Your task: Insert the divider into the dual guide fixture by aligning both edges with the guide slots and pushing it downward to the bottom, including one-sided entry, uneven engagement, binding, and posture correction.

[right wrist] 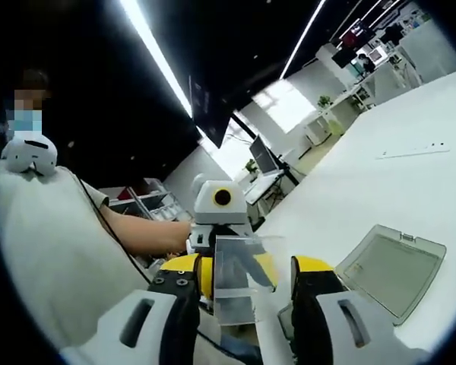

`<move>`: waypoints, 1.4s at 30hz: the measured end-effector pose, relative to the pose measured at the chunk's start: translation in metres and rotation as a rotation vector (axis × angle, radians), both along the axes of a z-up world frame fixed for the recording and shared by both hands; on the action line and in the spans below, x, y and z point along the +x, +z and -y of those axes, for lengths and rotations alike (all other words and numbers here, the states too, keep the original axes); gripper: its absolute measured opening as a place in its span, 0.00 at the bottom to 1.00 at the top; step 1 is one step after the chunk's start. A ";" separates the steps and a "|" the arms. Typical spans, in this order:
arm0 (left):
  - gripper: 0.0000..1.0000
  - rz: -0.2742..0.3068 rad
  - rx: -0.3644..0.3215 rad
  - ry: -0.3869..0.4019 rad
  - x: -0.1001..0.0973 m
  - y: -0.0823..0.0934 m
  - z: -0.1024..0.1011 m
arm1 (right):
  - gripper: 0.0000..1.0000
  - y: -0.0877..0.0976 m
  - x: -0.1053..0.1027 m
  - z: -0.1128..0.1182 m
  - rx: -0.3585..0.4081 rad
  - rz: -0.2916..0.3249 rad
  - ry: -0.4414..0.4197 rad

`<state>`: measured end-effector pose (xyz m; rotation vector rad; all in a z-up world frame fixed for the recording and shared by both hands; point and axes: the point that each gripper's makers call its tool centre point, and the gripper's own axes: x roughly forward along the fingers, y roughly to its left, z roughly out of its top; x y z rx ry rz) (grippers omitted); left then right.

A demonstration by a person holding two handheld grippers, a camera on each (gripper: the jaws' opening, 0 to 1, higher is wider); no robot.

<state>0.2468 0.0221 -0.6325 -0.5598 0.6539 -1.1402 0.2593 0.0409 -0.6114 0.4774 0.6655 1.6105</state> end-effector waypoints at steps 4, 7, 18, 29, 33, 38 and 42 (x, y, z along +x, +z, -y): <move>0.27 0.002 0.000 -0.010 -0.001 0.000 0.001 | 0.37 0.004 0.001 0.001 0.023 -0.011 -0.001; 0.27 0.003 -0.008 -0.013 -0.001 0.001 0.001 | 0.33 0.006 0.003 0.001 0.034 -0.004 -0.005; 0.27 -0.009 -0.015 -0.031 -0.005 0.001 0.003 | 0.31 0.005 0.000 0.001 0.035 -0.005 0.009; 0.29 -0.020 -0.043 -0.026 -0.006 0.003 0.003 | 0.30 0.007 -0.001 0.000 0.023 -0.004 -0.015; 0.30 -0.002 -0.024 -0.014 -0.006 0.000 0.001 | 0.30 0.003 0.001 -0.002 0.002 -0.012 -0.029; 0.32 0.023 0.034 0.002 -0.009 -0.008 -0.003 | 0.30 0.001 0.007 -0.005 -0.030 -0.005 -0.056; 0.37 0.050 0.111 0.048 -0.006 -0.016 -0.007 | 0.30 -0.003 0.014 -0.007 -0.063 -0.009 -0.086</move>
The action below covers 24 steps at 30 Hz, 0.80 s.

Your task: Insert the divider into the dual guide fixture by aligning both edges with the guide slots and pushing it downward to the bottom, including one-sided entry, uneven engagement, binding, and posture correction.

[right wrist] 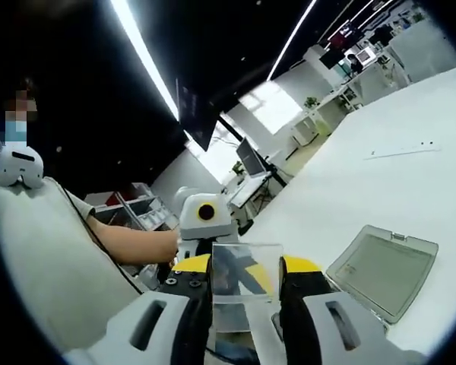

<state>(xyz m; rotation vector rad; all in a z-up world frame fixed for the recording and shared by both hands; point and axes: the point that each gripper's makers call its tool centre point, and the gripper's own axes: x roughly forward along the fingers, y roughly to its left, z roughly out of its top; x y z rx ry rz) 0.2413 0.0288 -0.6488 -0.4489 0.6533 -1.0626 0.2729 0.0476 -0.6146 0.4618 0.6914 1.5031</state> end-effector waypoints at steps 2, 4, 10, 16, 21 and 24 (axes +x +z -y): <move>0.42 -0.014 0.049 0.025 0.000 -0.006 -0.001 | 0.30 -0.005 0.002 -0.001 -0.033 0.000 -0.023; 0.44 0.002 0.090 0.053 0.004 -0.010 -0.002 | 0.30 -0.009 0.003 -0.002 -0.055 0.004 -0.035; 0.43 0.049 0.184 0.094 0.006 -0.010 0.006 | 0.30 -0.027 0.006 -0.002 -0.146 -0.029 -0.093; 0.38 -0.012 0.301 0.155 0.010 -0.028 0.007 | 0.30 -0.039 0.009 -0.001 -0.193 -0.052 -0.152; 0.32 -0.003 0.371 0.216 0.017 -0.034 0.000 | 0.30 -0.047 0.009 0.000 -0.232 -0.073 -0.193; 0.30 -0.021 0.392 0.230 0.017 -0.037 -0.002 | 0.30 -0.052 0.010 0.001 -0.252 -0.080 -0.213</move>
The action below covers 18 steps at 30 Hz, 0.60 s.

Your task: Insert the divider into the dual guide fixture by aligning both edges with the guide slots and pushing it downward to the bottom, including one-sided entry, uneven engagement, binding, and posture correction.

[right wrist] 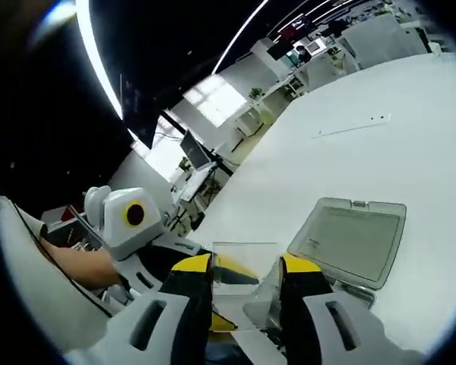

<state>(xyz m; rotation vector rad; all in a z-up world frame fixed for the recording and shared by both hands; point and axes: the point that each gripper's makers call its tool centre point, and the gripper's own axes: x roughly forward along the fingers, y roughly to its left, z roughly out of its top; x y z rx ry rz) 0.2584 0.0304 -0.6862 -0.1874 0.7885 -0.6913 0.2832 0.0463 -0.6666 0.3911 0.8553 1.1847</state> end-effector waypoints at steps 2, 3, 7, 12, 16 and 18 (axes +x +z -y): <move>0.29 -0.005 0.004 0.007 0.001 -0.001 0.002 | 0.30 -0.002 -0.001 0.000 -0.010 -0.008 -0.011; 0.29 -0.012 0.019 0.011 0.001 -0.003 0.001 | 0.30 -0.004 -0.001 -0.001 -0.022 -0.011 -0.017; 0.23 -0.025 0.054 0.026 0.003 -0.010 0.000 | 0.30 -0.007 -0.002 -0.003 -0.030 -0.027 -0.033; 0.20 -0.051 0.083 0.064 0.004 -0.016 -0.005 | 0.30 -0.012 -0.004 -0.006 -0.051 -0.034 -0.050; 0.16 -0.066 0.085 0.091 0.002 -0.018 -0.007 | 0.30 -0.014 -0.006 -0.008 -0.073 -0.030 -0.065; 0.13 -0.068 0.084 0.097 0.002 -0.019 -0.007 | 0.30 -0.017 -0.004 -0.007 -0.096 -0.035 -0.081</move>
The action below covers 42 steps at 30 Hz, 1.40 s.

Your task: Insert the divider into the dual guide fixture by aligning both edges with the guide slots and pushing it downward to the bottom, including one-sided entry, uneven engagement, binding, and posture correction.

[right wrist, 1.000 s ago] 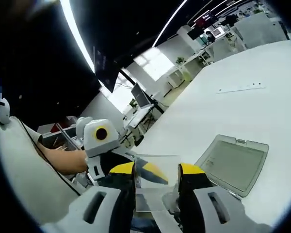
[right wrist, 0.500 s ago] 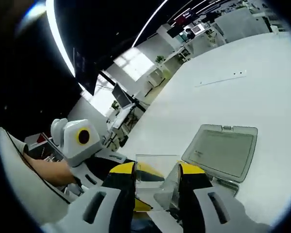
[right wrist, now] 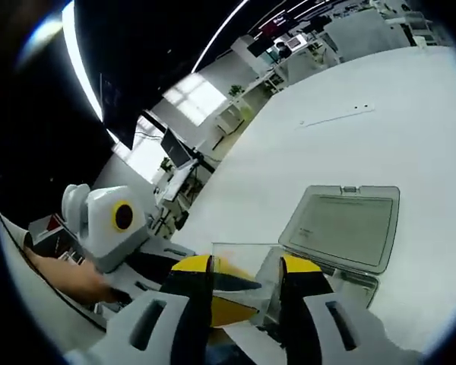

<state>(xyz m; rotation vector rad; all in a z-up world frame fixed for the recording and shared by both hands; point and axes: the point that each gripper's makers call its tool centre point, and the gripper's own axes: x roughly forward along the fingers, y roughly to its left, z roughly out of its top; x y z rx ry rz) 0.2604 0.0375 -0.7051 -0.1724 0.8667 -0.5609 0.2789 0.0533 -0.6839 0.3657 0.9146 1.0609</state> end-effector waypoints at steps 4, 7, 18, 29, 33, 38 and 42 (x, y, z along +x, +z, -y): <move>0.07 -0.005 0.026 0.006 -0.002 -0.003 -0.002 | 0.30 -0.003 0.000 -0.002 -0.027 -0.003 -0.011; 0.06 -0.007 0.034 0.012 -0.002 -0.003 -0.004 | 0.30 -0.005 0.000 -0.002 -0.042 -0.012 -0.028; 0.04 -0.002 0.057 0.022 -0.002 -0.005 -0.005 | 0.30 -0.009 0.000 0.002 -0.080 -0.017 -0.057; 0.02 -0.044 0.051 0.018 -0.005 -0.014 0.000 | 0.30 -0.017 -0.004 0.007 -0.122 -0.036 -0.089; 0.02 -0.041 0.065 -0.012 -0.008 -0.015 0.003 | 0.30 -0.019 -0.006 0.010 -0.127 -0.049 -0.102; 0.01 -0.068 0.064 -0.037 -0.011 -0.015 0.004 | 0.30 -0.020 -0.008 0.012 -0.119 -0.068 -0.112; 0.01 -0.078 0.067 -0.059 -0.014 -0.013 0.002 | 0.31 -0.018 -0.011 0.010 -0.102 -0.080 -0.106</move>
